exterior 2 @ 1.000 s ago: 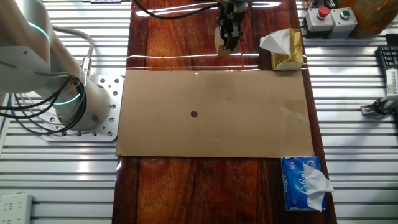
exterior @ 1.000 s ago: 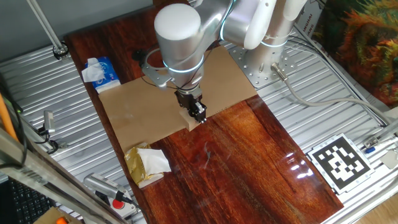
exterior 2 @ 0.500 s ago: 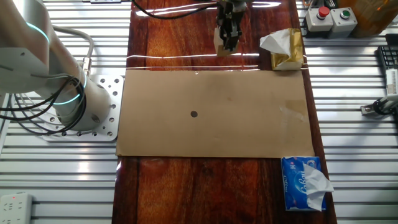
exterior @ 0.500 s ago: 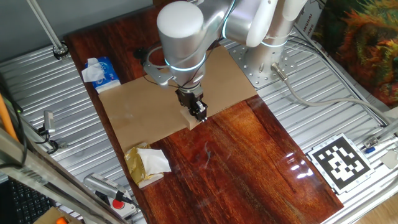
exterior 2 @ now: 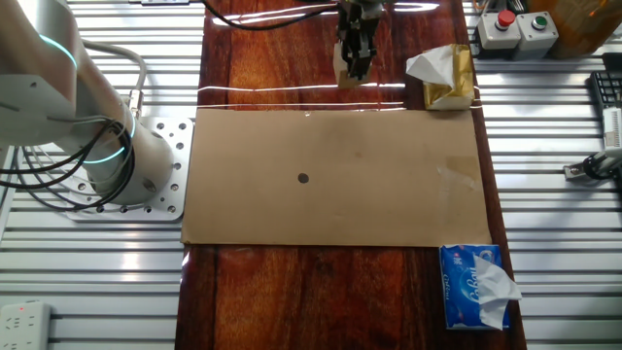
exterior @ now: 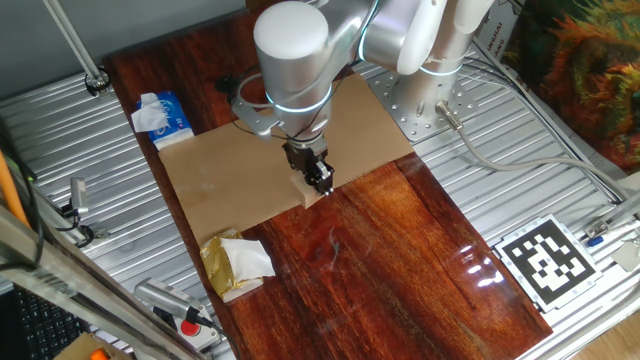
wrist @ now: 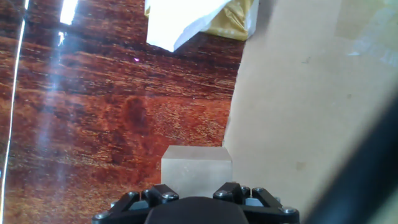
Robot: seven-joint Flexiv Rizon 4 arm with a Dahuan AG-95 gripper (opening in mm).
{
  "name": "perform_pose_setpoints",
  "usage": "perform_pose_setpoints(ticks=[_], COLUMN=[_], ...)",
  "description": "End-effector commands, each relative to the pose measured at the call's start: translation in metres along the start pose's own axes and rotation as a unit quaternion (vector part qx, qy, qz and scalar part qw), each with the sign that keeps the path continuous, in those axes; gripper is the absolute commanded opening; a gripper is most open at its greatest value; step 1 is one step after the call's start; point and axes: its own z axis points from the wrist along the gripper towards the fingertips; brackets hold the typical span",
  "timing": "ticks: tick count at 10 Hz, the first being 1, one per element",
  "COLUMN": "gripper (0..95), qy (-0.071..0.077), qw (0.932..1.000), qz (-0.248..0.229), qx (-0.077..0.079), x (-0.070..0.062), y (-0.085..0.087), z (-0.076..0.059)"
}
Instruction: Grab the block and place it at the designated location
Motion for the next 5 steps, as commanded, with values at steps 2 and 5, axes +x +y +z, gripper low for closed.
perform_pose_setpoints(ticks=[2, 5], gripper=[38.0, 38.0], qy=[-0.004, -0.004], qw=[0.9999, 0.9999], qz=[-0.008, -0.001], qx=[-0.008, -0.013], x=[-0.0007, -0.0007], y=[0.0, 0.0], z=[0.0005, 0.0005])
